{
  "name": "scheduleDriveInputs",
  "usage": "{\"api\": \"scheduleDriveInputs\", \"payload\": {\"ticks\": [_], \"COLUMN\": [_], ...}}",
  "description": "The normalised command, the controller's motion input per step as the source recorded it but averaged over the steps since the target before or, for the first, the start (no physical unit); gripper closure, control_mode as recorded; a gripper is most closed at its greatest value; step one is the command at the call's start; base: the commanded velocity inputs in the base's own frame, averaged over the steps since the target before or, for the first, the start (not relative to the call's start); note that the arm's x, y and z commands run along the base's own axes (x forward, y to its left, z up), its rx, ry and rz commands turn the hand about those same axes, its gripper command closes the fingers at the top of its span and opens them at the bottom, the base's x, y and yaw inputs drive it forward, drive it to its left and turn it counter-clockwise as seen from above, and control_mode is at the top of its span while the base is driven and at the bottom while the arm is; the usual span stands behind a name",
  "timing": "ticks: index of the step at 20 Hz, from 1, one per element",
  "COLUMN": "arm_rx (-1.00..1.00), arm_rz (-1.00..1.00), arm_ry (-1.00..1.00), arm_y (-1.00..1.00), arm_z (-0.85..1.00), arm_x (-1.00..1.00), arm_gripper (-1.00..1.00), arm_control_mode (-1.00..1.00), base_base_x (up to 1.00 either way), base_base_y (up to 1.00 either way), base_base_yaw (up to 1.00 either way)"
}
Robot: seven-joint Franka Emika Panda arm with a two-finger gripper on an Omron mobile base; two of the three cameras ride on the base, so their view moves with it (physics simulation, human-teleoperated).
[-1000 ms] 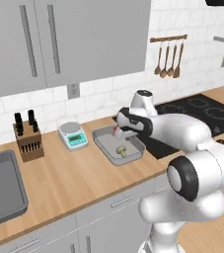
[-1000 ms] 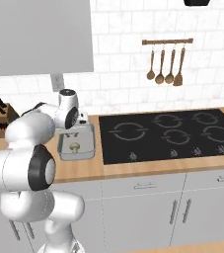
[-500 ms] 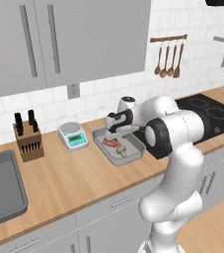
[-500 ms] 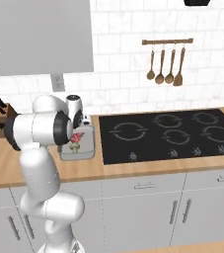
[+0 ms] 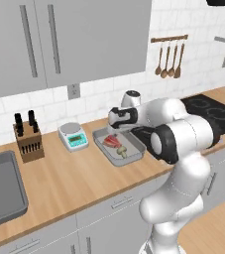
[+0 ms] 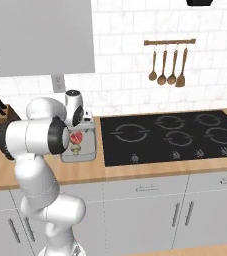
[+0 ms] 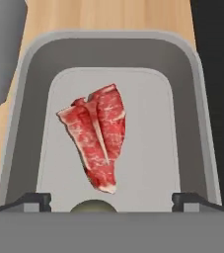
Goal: Place one mushroom and one steak in each tupperware on the nearby counter, to pack two identical lunches.
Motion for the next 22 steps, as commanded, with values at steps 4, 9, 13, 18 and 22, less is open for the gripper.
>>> {"api": "scheduleDriveInputs", "payload": {"ticks": [4, 9, 13, 18, 22], "arm_rx": [0.06, 0.0, 0.0, 0.0, -0.09], "arm_rz": [-0.05, -0.08, -0.07, -0.02, 0.04], "arm_ry": [-0.47, -0.19, -0.04, 0.06, 0.27], "arm_y": [-0.23, -0.05, -0.13, -0.08, 0.01], "arm_z": [0.32, 1.0, 1.0, 0.89, 0.43], "arm_x": [-1.0, -1.0, -1.0, -1.0, -1.0], "arm_gripper": [-1.0, -1.0, -1.0, -1.0, -1.0], "arm_control_mode": [-1.0, -1.0, -1.0, -1.0, -1.0], "base_base_x": [0.0, 0.0, 0.0, 0.0, 0.0], "base_base_y": [0.0, 0.0, 0.0, 0.0, 0.0], "base_base_yaw": [0.0, 0.0, 0.0, 0.0, 0.0]}}
